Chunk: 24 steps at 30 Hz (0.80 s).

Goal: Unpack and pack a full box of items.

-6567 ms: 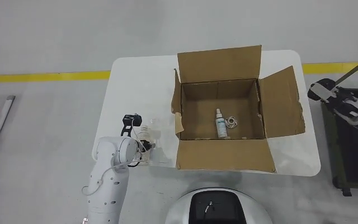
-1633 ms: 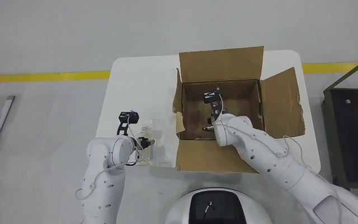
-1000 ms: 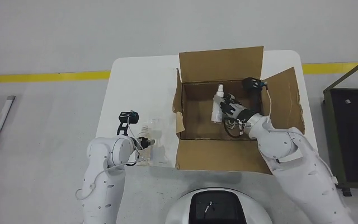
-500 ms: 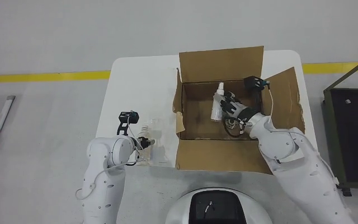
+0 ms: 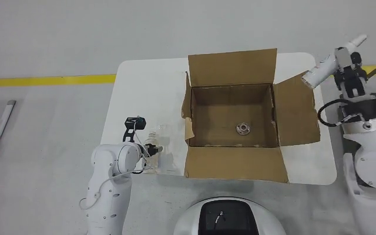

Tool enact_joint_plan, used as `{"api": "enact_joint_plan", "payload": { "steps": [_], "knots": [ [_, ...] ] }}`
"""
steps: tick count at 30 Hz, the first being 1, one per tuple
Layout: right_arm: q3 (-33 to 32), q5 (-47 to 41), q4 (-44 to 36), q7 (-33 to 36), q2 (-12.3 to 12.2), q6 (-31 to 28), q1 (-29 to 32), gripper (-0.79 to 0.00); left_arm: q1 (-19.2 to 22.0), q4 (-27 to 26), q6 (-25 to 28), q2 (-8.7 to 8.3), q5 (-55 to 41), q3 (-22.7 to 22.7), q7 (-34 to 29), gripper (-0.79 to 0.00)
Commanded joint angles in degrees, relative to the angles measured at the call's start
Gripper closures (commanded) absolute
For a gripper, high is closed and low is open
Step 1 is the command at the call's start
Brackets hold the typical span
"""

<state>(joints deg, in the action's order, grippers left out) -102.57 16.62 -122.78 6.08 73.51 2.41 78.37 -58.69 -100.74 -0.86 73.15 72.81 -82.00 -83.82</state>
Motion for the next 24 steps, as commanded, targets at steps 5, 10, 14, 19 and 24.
{"api": "enact_joint_plan", "payload": {
  "steps": [5,10,14,19,24],
  "knots": [
    [-9.2,4.2,-2.1,0.3,-0.2,4.7,8.3,0.0,0.0,0.0,0.0,0.0,0.0,0.0,0.0,-0.785],
    [-10.3,12.6,-0.9,10.2,-0.8,11.2,12.7,0.0,0.0,0.0,0.0,0.0,0.0,0.0,0.0,-0.785],
    [-8.5,18.9,1.6,21.8,-1.7,13.8,13.1,0.0,0.0,0.0,0.0,0.0,0.0,0.0,0.0,-0.785],
    [-3.3,30.3,4.8,29.3,-2.6,12.5,11.5,0.0,0.0,0.0,0.0,0.0,0.0,0.0,0.0,-0.785],
    [1.9,41.0,7.0,36.2,-3.4,8.8,9.3,0.0,0.0,0.0,0.0,0.0,0.0,0.0,0.0,-0.785]
  ]
}}
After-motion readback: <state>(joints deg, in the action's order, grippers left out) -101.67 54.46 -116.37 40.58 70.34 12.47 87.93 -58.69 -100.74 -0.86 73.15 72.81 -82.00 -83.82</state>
